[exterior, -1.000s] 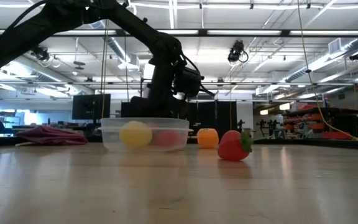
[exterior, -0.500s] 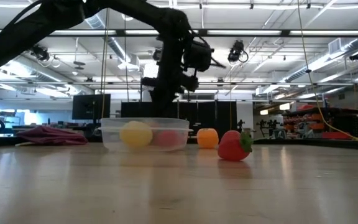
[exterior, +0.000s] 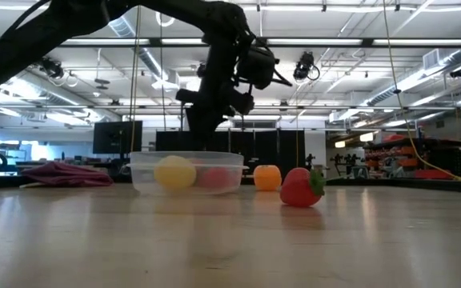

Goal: Pick and placing Produce into tupperware
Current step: Put the brown potato into the transparent bin

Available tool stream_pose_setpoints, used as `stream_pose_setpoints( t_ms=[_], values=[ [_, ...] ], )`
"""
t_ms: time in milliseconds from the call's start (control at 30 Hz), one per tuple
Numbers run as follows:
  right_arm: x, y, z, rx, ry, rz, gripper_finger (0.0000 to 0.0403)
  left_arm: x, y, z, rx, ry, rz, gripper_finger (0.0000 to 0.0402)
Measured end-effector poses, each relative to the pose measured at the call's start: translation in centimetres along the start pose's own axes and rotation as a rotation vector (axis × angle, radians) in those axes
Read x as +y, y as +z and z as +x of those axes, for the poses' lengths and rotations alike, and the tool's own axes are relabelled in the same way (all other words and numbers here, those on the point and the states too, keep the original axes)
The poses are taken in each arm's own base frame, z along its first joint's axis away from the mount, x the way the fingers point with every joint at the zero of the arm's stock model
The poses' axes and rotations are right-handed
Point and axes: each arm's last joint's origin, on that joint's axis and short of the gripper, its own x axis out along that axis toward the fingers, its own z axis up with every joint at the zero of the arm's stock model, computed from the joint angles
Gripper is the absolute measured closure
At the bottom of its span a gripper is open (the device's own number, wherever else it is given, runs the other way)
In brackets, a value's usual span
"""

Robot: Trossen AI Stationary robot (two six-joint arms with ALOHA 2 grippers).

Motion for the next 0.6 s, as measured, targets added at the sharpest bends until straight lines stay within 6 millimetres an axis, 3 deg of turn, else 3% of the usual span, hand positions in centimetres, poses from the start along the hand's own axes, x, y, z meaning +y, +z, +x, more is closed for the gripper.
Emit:
stream_pose_setpoints(
  t_ms=[167, 267, 400, 600],
  values=[
    [-0.1, -0.2, 0.0, 0.018, -0.007, 0.007, 0.0163, 1.1, -1.2, 2.3, 0.064, -0.039, 0.028, 0.0154],
    [-0.2, -0.5, 0.0, 0.048, -0.018, 0.025, 0.0163, 1.5, -2.2, 4.3, 0.121, -0.088, 0.032, 0.0128],
    [-0.2, -0.6, 0.0, 0.055, -0.027, 0.027, 0.0163, 1.4, -2.8, 6.1, 0.172, -0.118, 0.070, 0.0122],
    [-0.4, -0.5, 0.0, 0.036, -0.083, 0.023, 0.0163, 1.6, -2.7, 7.0, 0.206, -0.033, 0.098, 0.0136]
  ],
)
